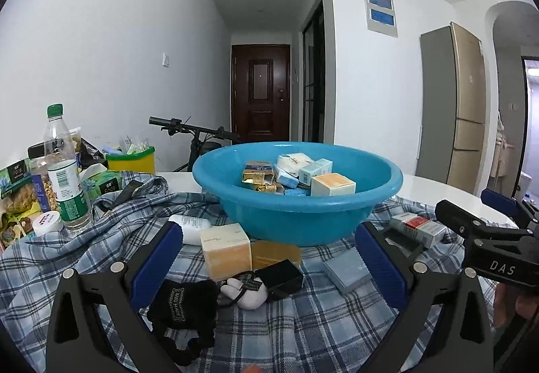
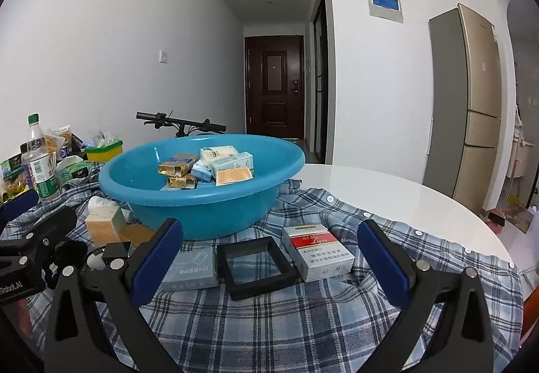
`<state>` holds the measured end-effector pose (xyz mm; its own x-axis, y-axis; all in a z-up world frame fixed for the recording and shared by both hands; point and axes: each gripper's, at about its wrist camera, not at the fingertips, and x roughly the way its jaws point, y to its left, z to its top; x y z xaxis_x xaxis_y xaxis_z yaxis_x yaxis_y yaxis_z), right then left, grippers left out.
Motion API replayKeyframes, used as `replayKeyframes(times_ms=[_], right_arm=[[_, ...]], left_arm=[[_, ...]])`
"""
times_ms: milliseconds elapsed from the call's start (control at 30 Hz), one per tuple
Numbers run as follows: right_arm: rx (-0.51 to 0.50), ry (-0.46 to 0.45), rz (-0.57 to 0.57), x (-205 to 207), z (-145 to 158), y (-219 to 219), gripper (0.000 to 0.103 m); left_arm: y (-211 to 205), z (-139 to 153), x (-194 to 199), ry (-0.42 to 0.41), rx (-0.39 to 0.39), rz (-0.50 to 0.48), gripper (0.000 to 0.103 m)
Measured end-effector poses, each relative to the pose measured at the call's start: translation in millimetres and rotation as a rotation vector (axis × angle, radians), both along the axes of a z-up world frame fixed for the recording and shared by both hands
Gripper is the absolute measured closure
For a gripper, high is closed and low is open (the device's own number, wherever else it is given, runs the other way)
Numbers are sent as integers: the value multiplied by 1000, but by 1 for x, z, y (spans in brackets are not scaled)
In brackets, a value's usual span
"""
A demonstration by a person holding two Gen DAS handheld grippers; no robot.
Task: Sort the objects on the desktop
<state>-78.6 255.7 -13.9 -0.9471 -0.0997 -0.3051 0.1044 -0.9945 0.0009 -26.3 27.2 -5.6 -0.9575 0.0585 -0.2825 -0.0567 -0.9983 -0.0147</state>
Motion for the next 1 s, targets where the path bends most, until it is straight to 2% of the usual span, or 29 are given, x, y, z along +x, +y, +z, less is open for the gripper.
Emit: replayKeyframes(times_ms=[1000], right_arm=[[-3, -2, 2, 1, 2, 0, 0]], left_arm=[[-2, 0, -2, -4, 3, 22, 0]])
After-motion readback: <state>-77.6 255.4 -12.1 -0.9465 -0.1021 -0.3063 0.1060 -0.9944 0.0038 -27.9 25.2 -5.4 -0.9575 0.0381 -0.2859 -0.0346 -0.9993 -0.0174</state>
